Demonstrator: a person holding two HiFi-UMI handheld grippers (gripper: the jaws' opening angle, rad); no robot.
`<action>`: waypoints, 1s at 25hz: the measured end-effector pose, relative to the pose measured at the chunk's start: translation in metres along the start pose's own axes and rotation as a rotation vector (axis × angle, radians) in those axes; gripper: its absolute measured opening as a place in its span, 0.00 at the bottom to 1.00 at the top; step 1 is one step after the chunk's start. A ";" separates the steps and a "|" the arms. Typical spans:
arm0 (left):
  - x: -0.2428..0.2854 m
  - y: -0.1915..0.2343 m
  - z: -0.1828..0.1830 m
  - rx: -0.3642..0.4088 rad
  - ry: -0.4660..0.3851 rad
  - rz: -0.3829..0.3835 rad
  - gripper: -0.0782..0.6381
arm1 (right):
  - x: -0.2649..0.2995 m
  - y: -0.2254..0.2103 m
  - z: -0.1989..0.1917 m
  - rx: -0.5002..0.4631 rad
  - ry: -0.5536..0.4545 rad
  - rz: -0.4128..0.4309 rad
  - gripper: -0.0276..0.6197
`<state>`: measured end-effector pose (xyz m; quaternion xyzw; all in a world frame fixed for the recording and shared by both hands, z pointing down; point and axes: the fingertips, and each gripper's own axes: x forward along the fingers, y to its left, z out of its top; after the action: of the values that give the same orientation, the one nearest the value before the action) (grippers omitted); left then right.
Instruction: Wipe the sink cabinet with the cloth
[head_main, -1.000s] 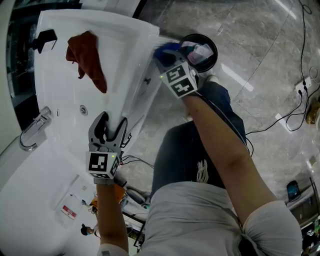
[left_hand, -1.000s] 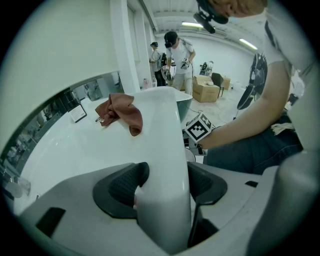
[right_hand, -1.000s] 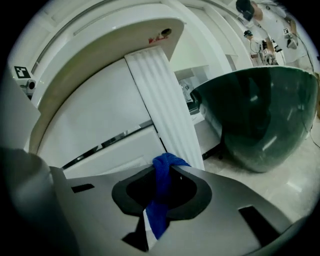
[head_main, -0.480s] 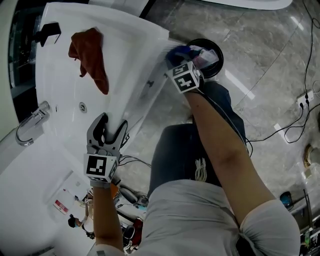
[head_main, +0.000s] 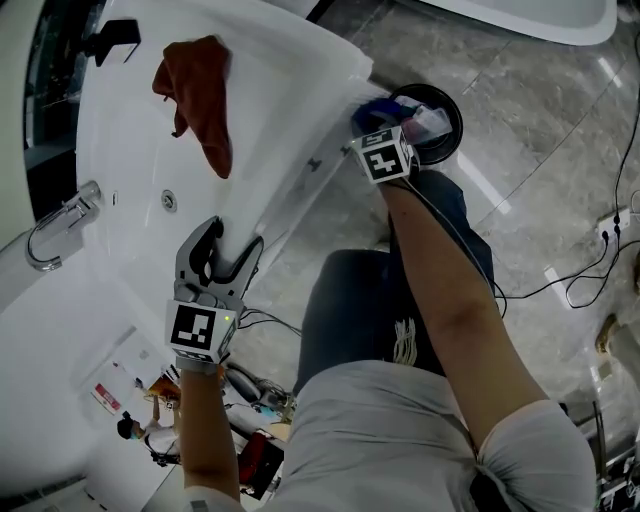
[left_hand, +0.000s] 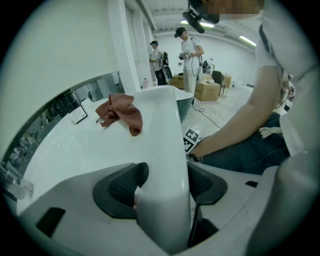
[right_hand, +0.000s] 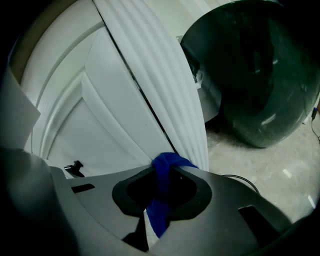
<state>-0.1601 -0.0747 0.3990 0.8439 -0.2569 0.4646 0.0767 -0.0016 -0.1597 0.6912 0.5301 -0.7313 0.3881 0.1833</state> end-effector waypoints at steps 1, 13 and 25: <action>0.000 0.000 0.000 0.001 -0.001 0.000 0.49 | 0.002 -0.001 -0.002 0.009 0.004 -0.001 0.14; 0.000 0.001 0.001 0.008 0.000 -0.001 0.49 | 0.014 -0.005 -0.012 -0.036 0.025 0.007 0.13; -0.002 0.000 0.004 0.001 0.003 -0.005 0.49 | 0.019 0.001 -0.022 -0.695 0.074 0.090 0.13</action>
<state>-0.1578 -0.0759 0.3953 0.8441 -0.2542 0.4656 0.0778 -0.0127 -0.1550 0.7179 0.3886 -0.8353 0.1426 0.3620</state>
